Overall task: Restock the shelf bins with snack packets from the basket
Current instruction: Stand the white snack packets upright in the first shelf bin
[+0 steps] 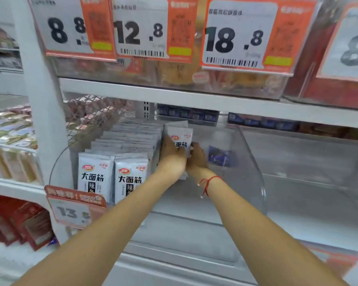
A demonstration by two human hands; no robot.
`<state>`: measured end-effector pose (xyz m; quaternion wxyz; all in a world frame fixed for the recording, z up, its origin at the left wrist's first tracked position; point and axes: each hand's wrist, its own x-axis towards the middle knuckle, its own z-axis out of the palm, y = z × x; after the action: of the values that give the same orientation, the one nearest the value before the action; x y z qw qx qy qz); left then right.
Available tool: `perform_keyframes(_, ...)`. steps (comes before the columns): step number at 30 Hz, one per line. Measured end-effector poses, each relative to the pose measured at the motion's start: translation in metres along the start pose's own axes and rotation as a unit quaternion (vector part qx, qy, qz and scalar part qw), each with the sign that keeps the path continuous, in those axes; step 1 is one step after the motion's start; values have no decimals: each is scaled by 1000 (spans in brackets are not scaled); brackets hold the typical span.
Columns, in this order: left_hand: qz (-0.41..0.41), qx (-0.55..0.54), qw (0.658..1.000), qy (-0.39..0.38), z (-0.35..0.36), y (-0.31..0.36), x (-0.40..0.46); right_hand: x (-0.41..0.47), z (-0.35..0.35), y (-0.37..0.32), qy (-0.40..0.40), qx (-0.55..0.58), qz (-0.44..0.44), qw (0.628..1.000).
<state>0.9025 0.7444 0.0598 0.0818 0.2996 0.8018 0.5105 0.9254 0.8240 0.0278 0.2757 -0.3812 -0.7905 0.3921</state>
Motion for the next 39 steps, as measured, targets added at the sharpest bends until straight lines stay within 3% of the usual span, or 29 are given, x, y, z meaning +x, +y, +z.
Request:
perform_keyframes(5,65,124,988,62,-7,-8,-4,-5,-3,2,0,26,-1,1000)
perform_keyframes(7,122,207,968,72,-12,-9,-11,-5,0,3,-19,45,7,999)
perform_keyframes(11,242,447,859,67,-19,-2,1,-3,5,7,-44,41,25,998)
perform_keyframes(13,242,541,804,39,-22,1,11,-1,9,9,-48,39,29,998)
perform_keyframes(15,210,585,783,12,-25,-3,19,-1,10,10,-50,37,19,998)
perform_keyframes(21,194,576,794,-16,-23,-13,17,-6,3,9,-76,-31,-9,997)
perform_keyframes(27,179,604,777,-18,-20,-11,19,-10,8,9,-149,-130,18,980)
perform_keyframes(31,189,614,766,5,-17,-9,21,-7,16,6,-142,-128,11,981)
perform_keyframes(36,209,624,753,28,-21,-14,22,-4,16,5,-56,-49,13,997)
perform_keyframes(39,251,609,751,48,-23,-10,18,-4,14,6,-45,-35,14,998)
